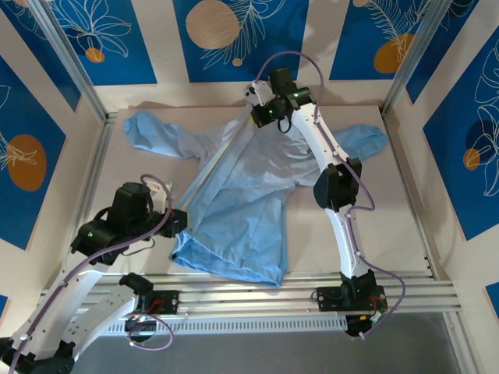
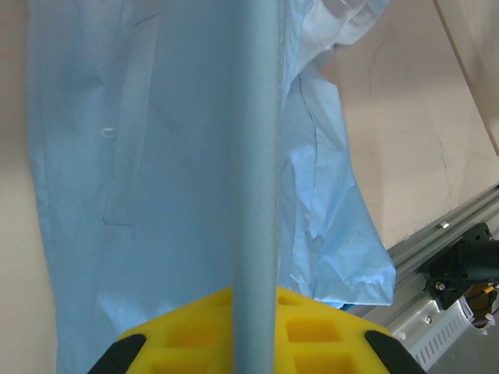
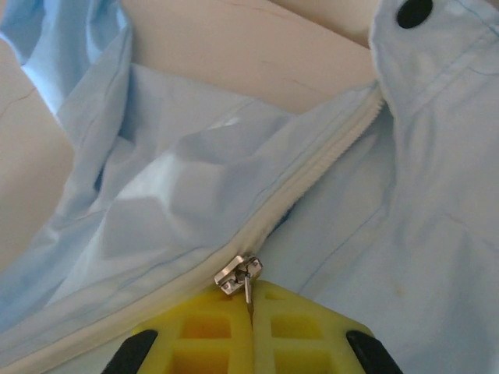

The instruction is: Zip up the jacket

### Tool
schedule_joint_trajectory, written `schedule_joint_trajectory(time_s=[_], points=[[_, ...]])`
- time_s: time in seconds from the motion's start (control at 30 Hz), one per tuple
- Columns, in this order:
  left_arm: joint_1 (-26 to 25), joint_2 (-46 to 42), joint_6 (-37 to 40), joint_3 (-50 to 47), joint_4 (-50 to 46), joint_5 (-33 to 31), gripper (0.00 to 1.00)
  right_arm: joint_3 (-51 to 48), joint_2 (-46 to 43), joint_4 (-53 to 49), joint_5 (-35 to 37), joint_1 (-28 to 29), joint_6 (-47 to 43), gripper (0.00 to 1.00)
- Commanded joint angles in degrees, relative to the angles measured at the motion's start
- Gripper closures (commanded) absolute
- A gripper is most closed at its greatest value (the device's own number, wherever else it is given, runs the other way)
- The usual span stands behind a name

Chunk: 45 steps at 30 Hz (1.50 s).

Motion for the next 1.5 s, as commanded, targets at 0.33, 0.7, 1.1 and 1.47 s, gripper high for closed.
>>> schedule_joint_trajectory(time_s=[0.33, 0.7, 1.1, 1.47], points=[[0.46, -3.45, -4.67, -5.33, -6.53, -0.98, 1.00, 4.24, 1.16, 7.96, 5.73, -8.61, -0.76, 1.00], [0.46, -0.75, -9.64, -8.22, -5.15, -3.19, 1.00, 4.29, 2.04, 10.06, 4.42, -11.87, 0.62, 1.00], [2.31, 4.21, -10.85, -8.60, -4.10, -6.02, 1.00, 6.35, 3.93, 12.53, 1.09, -14.79, 4.76, 1.00], [10.37, 8.86, -8.02, -8.90, 1.18, -0.57, 1.00, 7.14, 5.16, 14.99, -0.54, -16.29, 5.88, 1.00]])
